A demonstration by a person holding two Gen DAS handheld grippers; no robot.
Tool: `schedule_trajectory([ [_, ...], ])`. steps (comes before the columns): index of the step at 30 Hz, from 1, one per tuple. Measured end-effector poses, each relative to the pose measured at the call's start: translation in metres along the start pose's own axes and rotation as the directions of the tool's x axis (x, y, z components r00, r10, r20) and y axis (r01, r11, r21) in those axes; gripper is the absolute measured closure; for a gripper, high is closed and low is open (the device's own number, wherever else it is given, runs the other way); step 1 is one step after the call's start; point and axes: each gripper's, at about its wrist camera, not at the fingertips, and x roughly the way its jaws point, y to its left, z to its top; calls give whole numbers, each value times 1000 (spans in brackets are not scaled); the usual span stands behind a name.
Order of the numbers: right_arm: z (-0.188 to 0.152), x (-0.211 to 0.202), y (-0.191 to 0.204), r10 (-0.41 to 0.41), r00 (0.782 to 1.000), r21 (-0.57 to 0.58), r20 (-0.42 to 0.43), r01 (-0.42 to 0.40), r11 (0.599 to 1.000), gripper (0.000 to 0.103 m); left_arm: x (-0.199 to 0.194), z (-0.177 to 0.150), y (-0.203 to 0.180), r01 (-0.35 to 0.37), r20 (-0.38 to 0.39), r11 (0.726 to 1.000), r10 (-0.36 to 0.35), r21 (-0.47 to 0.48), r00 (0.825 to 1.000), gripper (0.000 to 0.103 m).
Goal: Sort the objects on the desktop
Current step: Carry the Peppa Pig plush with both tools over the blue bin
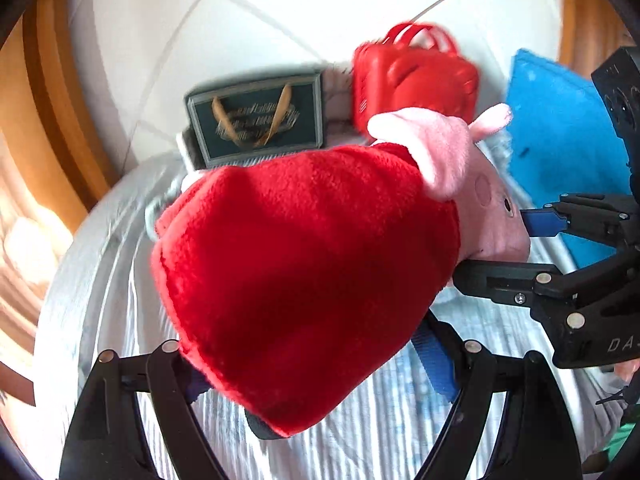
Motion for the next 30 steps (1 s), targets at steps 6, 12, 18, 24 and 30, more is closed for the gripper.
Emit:
schedule_trajectory([
  [6,-12,-76,-4,-83,989,28,125,80,996,38,-52,20,-41,25,123,995,-37,96,992,19],
  [12,-29,-156,-20,-174,956,106,235,153,983,38,-101,42,-93,53,232,977,-102,207,967,19],
  [18,-44,-225,-44,-276,908,176,316,230,957,38,-140,69,-151,93,318,948,-194,306,928,19],
  [24,-54,-300,-83,-386,844,250,373,309,917,38,-171,106,-219,145,379,911,-300,386,875,19],
  [30,-62,-356,-130,-495,783,298,377,403,865,38,-179,139,-290,228,367,865,-410,448,835,19],
])
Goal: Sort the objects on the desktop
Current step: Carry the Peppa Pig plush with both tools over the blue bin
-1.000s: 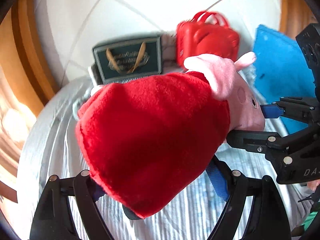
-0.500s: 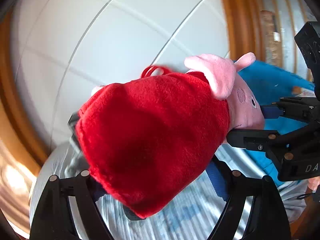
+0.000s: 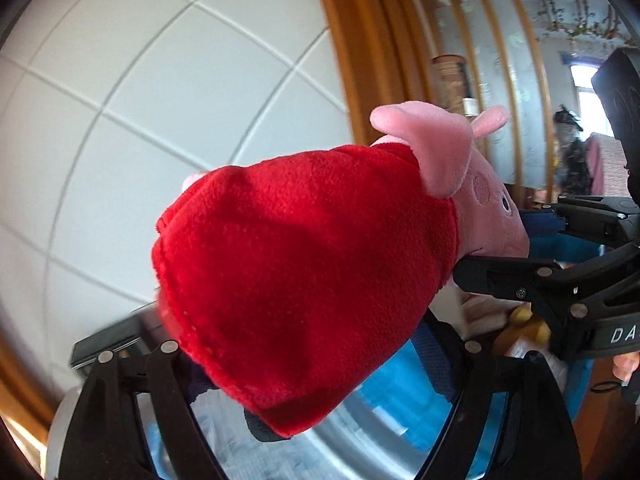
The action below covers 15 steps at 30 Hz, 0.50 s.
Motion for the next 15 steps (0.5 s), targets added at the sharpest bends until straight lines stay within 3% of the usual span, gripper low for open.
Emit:
schedule_trajectory([
  [9,1,-15,-92,-84,996,37,7,84,996,38,53,46,-68,88,6,995,-88,49,996,19],
  [15,6,0,-143,-108,994,62,-28,109,992,38,95,68,-98,133,-52,990,-131,55,990,19],
])
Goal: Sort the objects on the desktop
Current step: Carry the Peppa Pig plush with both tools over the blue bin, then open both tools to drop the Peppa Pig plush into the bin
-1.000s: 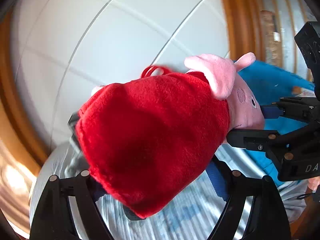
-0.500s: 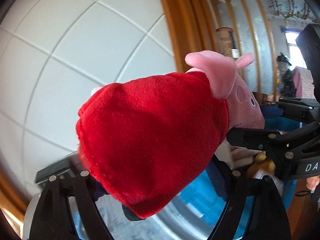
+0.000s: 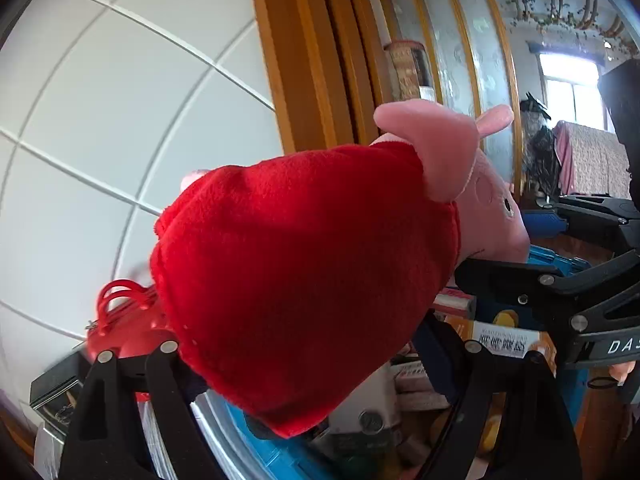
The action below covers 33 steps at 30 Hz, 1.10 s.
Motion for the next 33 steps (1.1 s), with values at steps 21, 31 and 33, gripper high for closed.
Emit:
schedule_trajectory([
  [21,-50,50,-88,-44,954,147,-298,91,985,35,114,-15,-71,123,-448,992,-106,9,888,19],
  [31,-52,43,-98,-44,959,158,-281,92,983,18,105,-10,-65,84,-434,996,-73,6,898,19],
  [33,-49,43,-100,-47,960,152,-276,92,984,9,103,-7,-58,77,-435,997,-76,-14,897,19],
])
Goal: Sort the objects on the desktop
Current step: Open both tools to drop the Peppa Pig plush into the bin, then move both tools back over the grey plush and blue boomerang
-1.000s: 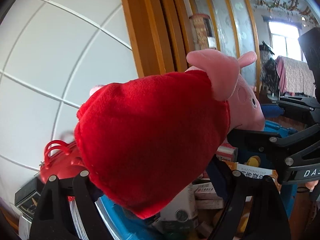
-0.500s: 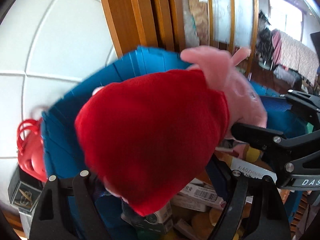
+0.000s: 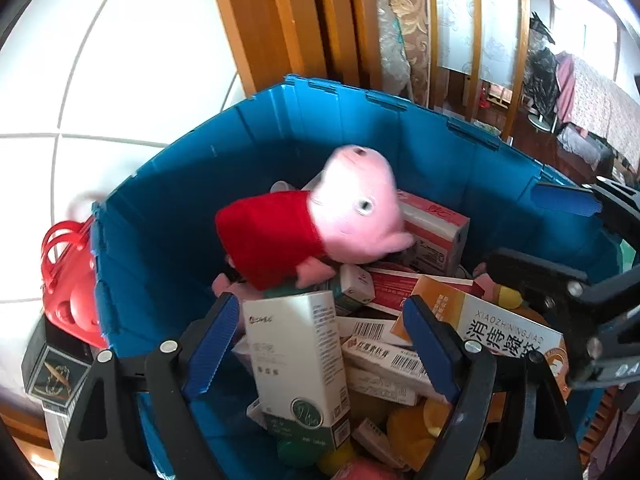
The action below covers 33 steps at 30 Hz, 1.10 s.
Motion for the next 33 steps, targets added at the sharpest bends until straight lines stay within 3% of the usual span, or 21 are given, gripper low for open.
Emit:
schedule_trajectory([
  [4,-2,-6,4,-11,1000,-4,5,11,1000,0,-3,-2,8,14,-16,1000,-15,-28,1000,19],
  [17,-19,-19,14,-31,999,-34,-33,30,999,0,-25,-27,5,7,5,999,-7,-36,1000,19],
  [22,-25,-31,22,-17,1000,-42,-17,17,999,0,-43,-37,6,-18,57,998,21,-52,998,19],
  [28,-34,-54,46,26,998,-64,51,-23,998,0,-81,-62,18,-69,164,989,90,-129,982,19],
  [33,-43,-73,76,96,988,-82,120,-86,993,0,-111,-94,42,-115,245,964,175,-239,954,18],
])
